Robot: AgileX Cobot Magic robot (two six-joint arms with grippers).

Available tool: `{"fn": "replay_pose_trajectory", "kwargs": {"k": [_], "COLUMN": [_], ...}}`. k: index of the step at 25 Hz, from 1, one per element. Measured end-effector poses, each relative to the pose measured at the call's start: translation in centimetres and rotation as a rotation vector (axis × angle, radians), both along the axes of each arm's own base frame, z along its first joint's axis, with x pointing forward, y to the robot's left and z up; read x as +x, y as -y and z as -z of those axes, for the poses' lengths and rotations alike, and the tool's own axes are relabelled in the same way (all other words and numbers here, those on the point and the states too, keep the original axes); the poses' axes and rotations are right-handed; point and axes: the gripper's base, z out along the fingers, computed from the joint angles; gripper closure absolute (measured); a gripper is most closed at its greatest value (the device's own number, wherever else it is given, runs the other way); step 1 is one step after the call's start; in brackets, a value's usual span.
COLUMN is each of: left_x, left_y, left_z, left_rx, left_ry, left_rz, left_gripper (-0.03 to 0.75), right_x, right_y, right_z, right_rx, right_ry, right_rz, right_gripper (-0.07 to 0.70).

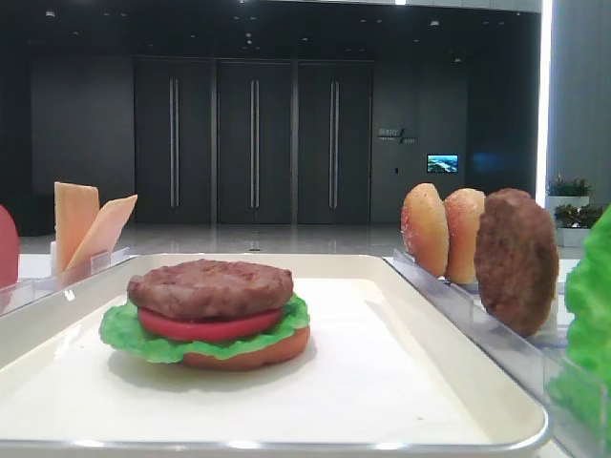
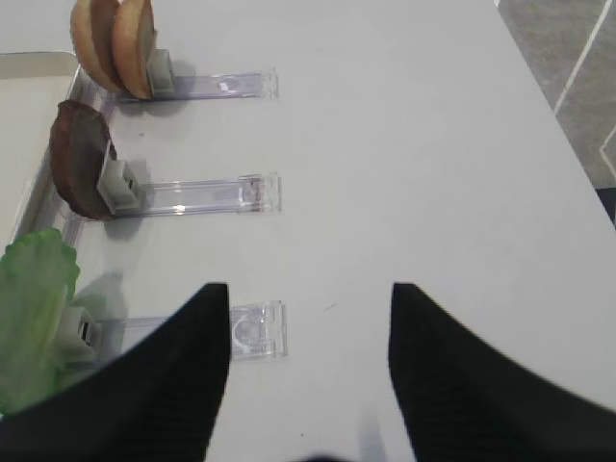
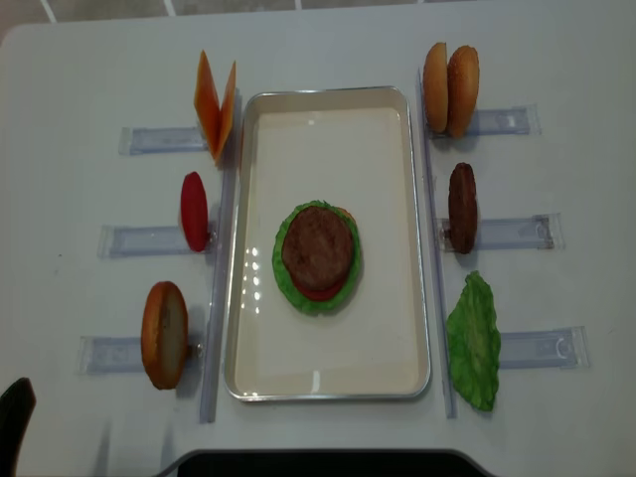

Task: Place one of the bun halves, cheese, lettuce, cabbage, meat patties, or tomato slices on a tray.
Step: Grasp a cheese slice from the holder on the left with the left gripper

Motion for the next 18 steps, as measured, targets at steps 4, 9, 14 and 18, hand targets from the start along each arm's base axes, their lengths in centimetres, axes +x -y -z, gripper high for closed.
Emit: {"fn": "replay_pose_trajectory", "kwargs": {"k": [4,9,14,18], "left_x": [0.0,0.0,0.2,4.2], "left_y": [0.0,0.0,0.0,0.0], "left_z": [0.0,0.0,0.0,-1.0], "left_rx": [0.0,0.0,0.002,0.004], "left_ry": [0.0,0.0,-0.017,-0.225], "left_rz": [0.0,0.0,-0.001,-0.019], "left_gripper": [0.067,0.106,0.196,0.26], "right_x": [0.0,0.0,0.0,0.0], "right_y": [0.0,0.0,0.0,0.0], "right_z": [0.0,0.0,0.0,0.0], "right_rx": [0.0,0.0,0.0,0.0], "right_ry": [0.0,0.0,0.0,0.0], "right_rz": [0.0,0.0,0.0,0.0], "right_gripper": [0.272,0.272,0.272,0.272]}}
